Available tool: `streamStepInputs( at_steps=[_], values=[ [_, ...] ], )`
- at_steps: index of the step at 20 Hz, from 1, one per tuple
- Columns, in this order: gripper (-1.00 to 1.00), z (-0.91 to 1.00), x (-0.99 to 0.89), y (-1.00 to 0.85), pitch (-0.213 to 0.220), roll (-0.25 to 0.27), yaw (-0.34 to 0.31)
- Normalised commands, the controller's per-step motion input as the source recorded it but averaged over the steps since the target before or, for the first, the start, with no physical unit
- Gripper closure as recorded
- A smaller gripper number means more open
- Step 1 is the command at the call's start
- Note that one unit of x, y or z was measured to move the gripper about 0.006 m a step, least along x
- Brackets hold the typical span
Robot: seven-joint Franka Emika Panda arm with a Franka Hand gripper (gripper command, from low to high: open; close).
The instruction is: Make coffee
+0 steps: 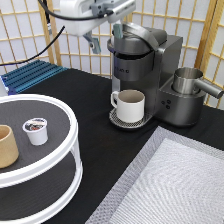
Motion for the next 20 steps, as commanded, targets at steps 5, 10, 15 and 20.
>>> streamStepInputs(
  at_steps=[5, 10, 15, 20],
  values=[
    [-1.00, 0.58, 0.13, 0.58, 0.112, 0.000, -0.049],
    [-1.00, 0.73, 0.13, 0.67, 0.087, -0.014, -0.049],
    [-1.00, 0.65, 0.15, 0.70, 0.060, -0.082, -0.055],
    [-1.00, 0.46, 0.32, 0.80, 0.095, -0.109, -0.031]
  ],
)
